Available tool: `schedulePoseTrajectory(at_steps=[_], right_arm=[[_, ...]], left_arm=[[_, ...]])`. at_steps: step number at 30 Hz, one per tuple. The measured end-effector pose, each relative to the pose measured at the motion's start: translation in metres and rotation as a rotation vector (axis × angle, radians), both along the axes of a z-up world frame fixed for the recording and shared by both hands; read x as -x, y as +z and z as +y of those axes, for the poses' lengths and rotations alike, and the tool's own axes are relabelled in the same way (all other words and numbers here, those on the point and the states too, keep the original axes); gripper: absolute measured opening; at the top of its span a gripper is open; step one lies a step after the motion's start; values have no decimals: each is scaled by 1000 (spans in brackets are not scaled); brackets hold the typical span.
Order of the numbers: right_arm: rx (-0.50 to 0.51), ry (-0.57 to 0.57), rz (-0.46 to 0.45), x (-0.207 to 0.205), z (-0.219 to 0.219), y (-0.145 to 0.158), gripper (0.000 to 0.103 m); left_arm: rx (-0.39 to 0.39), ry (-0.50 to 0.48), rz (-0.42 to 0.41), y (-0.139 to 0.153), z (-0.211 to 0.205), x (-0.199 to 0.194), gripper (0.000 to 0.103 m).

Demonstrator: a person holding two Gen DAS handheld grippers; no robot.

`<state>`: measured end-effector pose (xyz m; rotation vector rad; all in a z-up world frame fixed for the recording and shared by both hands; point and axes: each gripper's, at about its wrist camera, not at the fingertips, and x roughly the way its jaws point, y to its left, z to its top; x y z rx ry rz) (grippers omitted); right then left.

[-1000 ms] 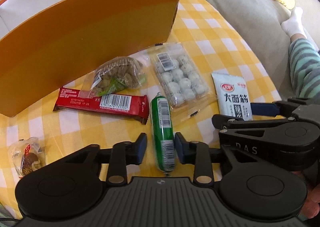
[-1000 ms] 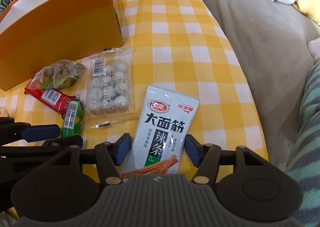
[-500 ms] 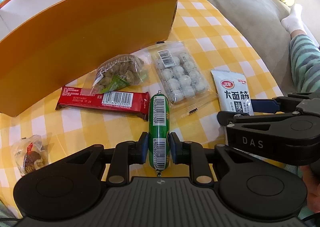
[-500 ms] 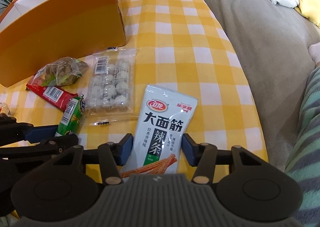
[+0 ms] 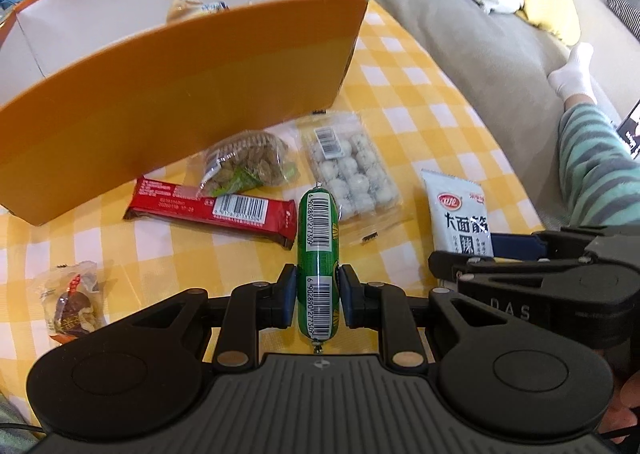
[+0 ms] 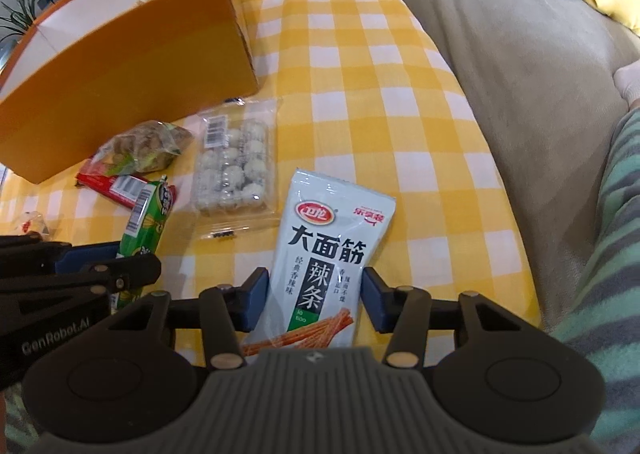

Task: Organize snacks
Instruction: 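Lift the sausage and spicy-strip bag and carry both over the orange box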

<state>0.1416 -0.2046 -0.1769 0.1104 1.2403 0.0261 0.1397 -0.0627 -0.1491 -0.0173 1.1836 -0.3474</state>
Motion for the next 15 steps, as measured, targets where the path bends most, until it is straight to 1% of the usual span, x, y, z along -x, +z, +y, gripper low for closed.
schedulePoseTrajectory(at_steps=[9,15], right_arm=[[-11,46,-68,11,6,21,48],[-16,74,-130,12,11,39,48]], left_arm=[[29,23,-67,25,7,6,24],[29,31,-113,40,11,6,24]])
